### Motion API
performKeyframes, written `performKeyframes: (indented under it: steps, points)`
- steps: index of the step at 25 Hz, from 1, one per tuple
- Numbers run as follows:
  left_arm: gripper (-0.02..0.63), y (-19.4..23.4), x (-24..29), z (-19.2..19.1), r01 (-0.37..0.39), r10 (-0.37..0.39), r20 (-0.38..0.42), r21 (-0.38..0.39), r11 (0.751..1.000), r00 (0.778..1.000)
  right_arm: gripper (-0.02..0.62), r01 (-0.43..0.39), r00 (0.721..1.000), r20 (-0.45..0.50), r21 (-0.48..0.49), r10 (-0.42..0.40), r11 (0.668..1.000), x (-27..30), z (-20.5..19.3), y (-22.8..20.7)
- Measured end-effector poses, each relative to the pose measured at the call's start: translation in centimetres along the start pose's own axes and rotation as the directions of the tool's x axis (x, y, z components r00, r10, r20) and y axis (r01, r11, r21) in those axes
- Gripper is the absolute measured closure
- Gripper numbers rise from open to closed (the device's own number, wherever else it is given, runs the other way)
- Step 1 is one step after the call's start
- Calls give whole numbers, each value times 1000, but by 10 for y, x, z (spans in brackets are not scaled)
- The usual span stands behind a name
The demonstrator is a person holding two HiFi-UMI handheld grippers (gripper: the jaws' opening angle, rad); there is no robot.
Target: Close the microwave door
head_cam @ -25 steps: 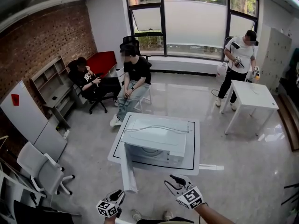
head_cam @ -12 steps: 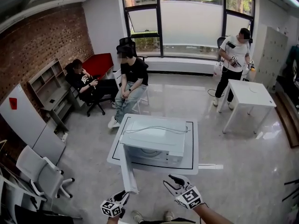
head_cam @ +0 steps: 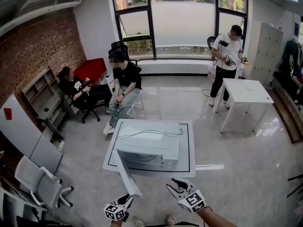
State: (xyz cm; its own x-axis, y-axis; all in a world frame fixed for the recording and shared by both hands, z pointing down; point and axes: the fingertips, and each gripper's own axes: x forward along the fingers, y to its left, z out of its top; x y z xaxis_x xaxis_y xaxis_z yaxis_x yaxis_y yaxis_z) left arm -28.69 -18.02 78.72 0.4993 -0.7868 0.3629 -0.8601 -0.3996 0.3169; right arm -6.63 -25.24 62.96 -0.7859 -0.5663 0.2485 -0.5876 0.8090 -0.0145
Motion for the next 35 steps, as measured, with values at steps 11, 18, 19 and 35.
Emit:
performKeyframes:
  steps: [11,18,19,35]
  points:
    - [520,-23,56,17,77,-74,-60,53,996,995,448,74,997,12,29,-74,997,-27,-4,-39]
    - [520,-38,97,35,132,-124,-87,81,988,988,448,133,990,30,52,-135,990,-44,0,-64]
    - [521,-40,104,38,138,-130,-92,85,987,987,448,139,989,35,60,-141,988,-47,1,-67]
    - [522,-41,187,59,202,-185,-151,108,973,971,448,254,965,38,111,-259,961,-85,-7,-102]
